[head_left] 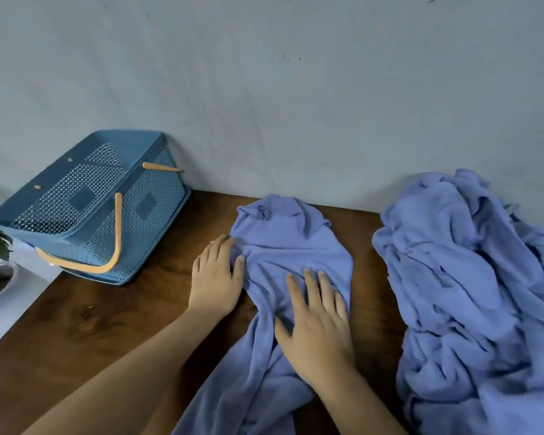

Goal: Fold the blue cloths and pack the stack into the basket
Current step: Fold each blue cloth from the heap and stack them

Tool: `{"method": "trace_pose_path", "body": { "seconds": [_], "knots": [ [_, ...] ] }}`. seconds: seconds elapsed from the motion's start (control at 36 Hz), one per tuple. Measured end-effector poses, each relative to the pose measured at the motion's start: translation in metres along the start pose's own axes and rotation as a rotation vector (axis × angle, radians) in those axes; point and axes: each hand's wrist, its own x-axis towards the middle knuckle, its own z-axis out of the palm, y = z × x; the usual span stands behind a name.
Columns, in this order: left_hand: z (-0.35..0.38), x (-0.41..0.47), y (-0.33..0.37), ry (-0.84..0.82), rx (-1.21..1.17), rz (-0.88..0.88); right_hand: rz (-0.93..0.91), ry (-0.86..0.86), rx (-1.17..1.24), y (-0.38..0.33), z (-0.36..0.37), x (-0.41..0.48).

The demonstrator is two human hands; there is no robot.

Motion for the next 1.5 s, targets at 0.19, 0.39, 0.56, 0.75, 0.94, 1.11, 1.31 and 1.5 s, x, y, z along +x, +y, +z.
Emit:
{"method": "trace_pose_path", "body": {
  "seconds": [0.19, 0.39, 0.56, 0.75, 0.94, 1.11, 1.31, 1.5],
  "knots": [
    [-0.001, 0.005, -0.015, 0.031, -0.208, 0.041, -0.028, 0.081, -0.076, 0.003, 0.005, -0.003],
    [-0.011, -0.008, -0.016, 0.051, -0.555, 0.139, -0.069, 0.144, -0.068, 0.004, 0.000, -0.009],
    [-0.031, -0.068, -0.015, -0.037, -0.507, 0.684, 0.006, 0.306, -0.056, -0.007, -0.006, -0.021],
    [-0.032, -0.093, -0.015, -0.204, -0.144, 0.857, -0.018, 0.274, 0.076, -0.023, -0.014, -0.066],
    [-0.052, -0.094, -0.042, -0.315, -0.707, 0.484, -0.103, 0.067, 0.156, -0.033, -0.028, -0.109],
    [-0.061, -0.079, -0.087, -0.273, -0.626, 0.293, -0.206, 0.058, 0.149, -0.030, -0.031, -0.110],
    [-0.083, -0.105, -0.103, -0.036, -0.457, 0.628, -0.168, 0.055, 0.278, -0.031, -0.030, -0.129],
    [-0.084, -0.140, -0.106, -0.344, -0.370, 0.846, -0.125, 0.001, 0.326, -0.032, -0.031, -0.144]
  ]
}}
